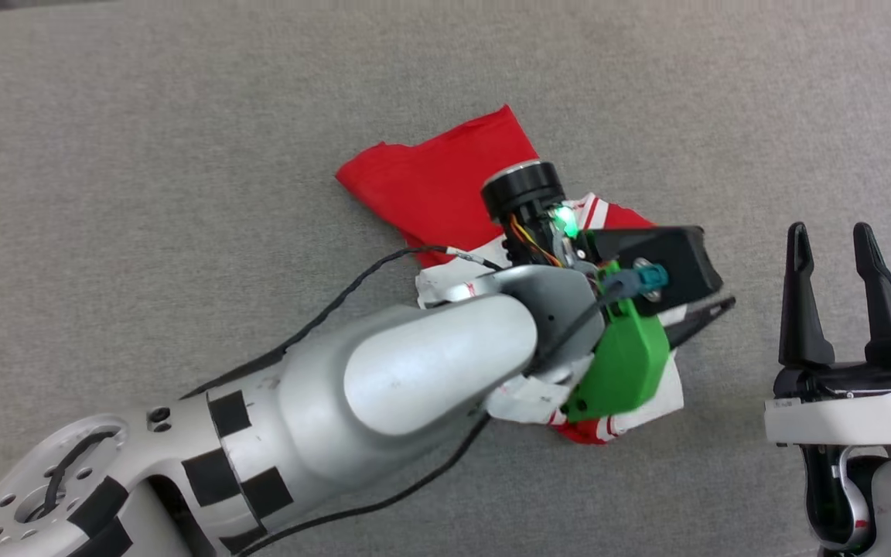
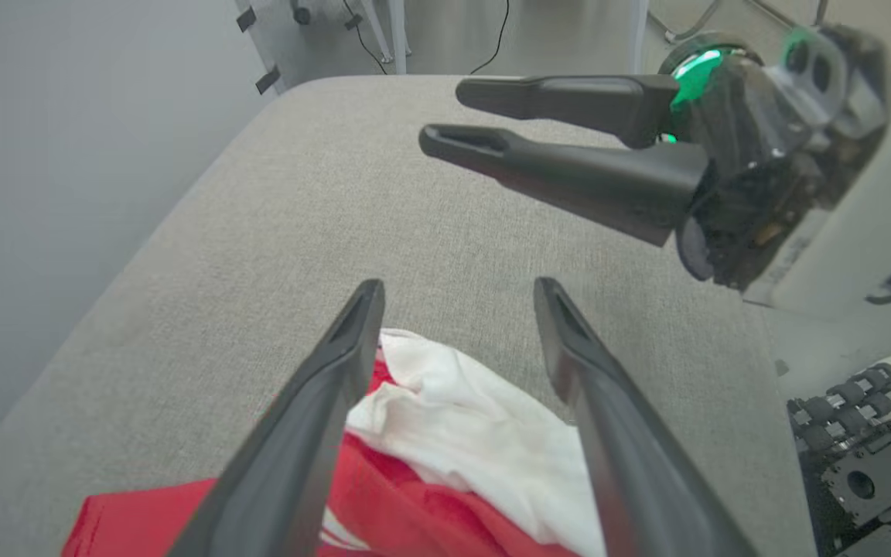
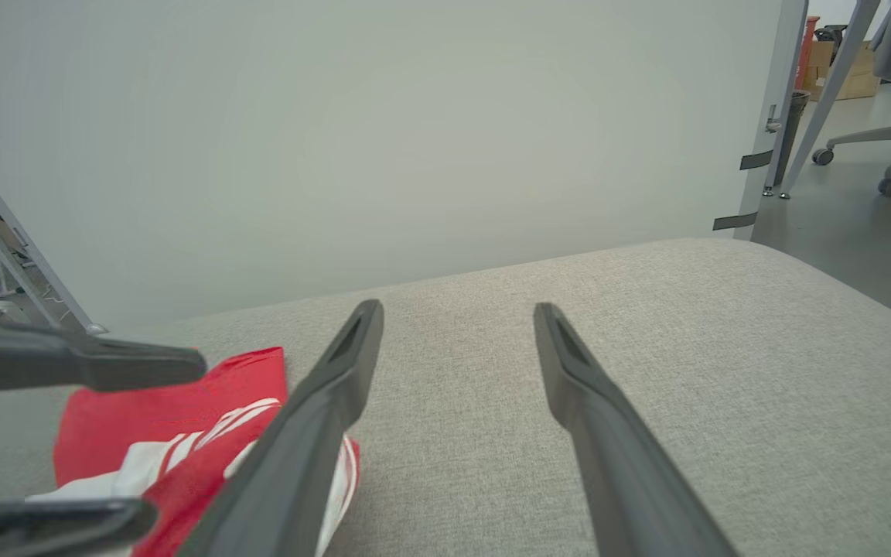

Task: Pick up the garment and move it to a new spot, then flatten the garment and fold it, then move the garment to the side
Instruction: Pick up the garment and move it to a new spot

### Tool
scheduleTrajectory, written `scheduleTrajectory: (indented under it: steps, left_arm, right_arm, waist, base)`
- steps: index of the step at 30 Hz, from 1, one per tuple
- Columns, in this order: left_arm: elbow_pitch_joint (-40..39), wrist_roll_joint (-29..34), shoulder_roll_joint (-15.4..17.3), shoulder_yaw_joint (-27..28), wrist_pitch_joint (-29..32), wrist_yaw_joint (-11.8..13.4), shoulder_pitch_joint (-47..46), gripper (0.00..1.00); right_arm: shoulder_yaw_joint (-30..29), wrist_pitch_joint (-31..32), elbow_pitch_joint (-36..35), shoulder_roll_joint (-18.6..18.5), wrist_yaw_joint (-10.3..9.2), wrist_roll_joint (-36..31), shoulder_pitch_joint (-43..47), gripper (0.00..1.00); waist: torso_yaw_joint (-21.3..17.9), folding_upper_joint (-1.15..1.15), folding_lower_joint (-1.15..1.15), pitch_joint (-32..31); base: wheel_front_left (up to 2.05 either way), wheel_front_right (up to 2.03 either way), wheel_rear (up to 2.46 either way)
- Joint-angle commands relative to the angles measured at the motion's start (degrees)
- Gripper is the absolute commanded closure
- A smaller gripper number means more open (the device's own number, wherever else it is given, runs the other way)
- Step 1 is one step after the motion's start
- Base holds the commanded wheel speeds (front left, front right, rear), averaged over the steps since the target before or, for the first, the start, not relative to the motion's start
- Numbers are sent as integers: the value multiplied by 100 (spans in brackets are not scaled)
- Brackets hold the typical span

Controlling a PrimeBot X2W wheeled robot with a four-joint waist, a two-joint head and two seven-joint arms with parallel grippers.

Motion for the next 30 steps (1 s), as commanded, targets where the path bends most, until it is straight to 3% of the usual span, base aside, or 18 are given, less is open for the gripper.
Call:
scheduleTrajectory:
  steps: [1,6,11,19,25,30]
  left_arm:
    - [233,-7,12,90,-423,-12,-89,0]
    - [901,133,24,408,-1469,246,89,0]
    - [1320,139,182,757,-2147,718,405,0]
    - [1396,178,625,1422,-2432,1395,1082,0]
    - [676,686,1038,2359,-2440,1970,1854,0]
    - [178,1064,1277,3158,-2441,2215,2755,0]
  right_arm:
    - [-12,-27,17,-11,-4,-49,115,0]
    - [-66,-27,20,-11,-4,-123,352,0]
    - [-110,-27,26,-11,-4,-176,578,0]
    - [-178,-27,23,-11,-4,-236,801,0]
    - [-177,-27,39,-11,-4,-259,826,0]
    - [-188,-27,28,-11,-4,-270,860,0]
  waist:
    - [512,37,0,-637]
    - [761,37,0,-989]
    - [991,37,0,-1240]
    - [1301,37,0,-1454]
    - [1393,37,0,-1516]
    - [1435,37,0,-1547]
  base:
    - [0,0,0]
    - [0,0,0]
    - [0,0,0]
    - [0,0,0]
    - [0,0,0]
    - [0,0,0]
